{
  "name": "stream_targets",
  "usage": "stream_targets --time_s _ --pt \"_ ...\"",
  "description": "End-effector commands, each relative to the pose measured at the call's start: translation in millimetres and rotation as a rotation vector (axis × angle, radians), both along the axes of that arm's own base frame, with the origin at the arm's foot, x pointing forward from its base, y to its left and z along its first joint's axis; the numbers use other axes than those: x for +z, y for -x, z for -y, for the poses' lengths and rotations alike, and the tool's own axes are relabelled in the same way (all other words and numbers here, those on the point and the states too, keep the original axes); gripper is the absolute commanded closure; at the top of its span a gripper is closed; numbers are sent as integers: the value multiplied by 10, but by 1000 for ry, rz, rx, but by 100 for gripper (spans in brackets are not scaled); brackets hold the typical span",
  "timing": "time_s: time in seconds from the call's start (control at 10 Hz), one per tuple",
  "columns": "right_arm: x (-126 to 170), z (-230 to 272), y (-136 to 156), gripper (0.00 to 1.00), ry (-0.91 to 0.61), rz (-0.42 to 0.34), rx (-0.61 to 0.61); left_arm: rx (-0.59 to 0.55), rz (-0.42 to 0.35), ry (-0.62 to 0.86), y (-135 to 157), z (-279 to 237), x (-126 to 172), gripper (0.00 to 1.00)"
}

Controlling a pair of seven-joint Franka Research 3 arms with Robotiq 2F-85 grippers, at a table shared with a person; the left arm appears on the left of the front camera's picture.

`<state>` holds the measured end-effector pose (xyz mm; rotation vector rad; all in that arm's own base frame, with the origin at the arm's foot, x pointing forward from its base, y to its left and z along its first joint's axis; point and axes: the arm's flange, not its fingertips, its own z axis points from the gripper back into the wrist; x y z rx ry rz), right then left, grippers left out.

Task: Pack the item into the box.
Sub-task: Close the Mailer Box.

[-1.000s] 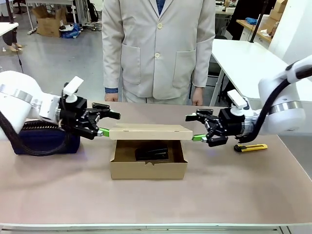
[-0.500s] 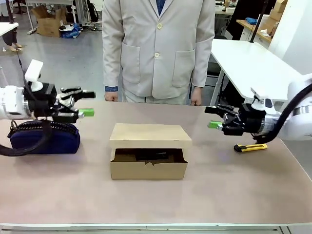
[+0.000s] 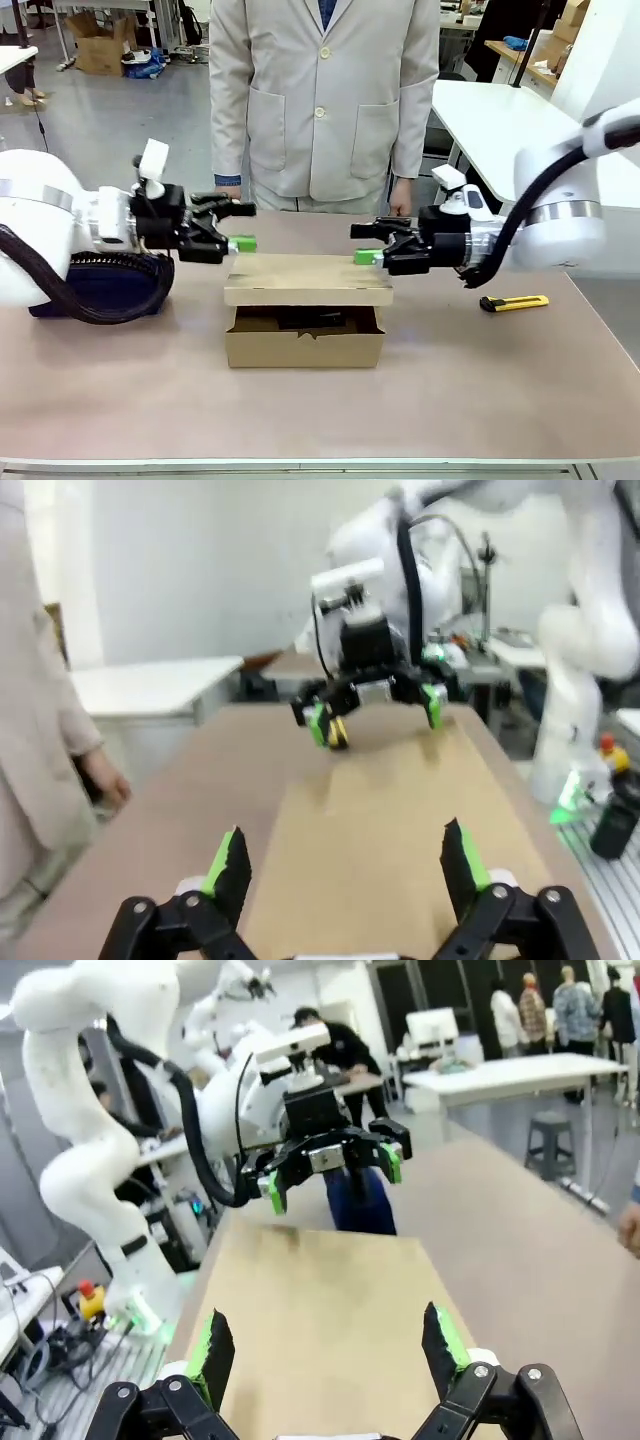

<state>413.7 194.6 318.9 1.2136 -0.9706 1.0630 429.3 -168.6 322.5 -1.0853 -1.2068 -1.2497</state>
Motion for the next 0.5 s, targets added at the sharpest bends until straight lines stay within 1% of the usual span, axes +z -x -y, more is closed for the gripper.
stream_targets --time_s 0.0,0.1,0.2,0.3,0.4 --pt "-102 -34 -81 0 145 16 61 -67 -23 -151 -109 13 -102 0" --pt "-144 -35 -57 0 178 22 96 -98 -35 -190 -115 75 -206 0" --pt "-159 -28 -13 0 182 3 171 -138 -61 -229 -105 139 -312 0" --pt "-203 -17 14 0 243 -17 216 -180 -83 -294 -81 165 -391 0" --pt "-264 -19 23 0 299 -36 235 -181 -88 -303 -73 164 -402 0"
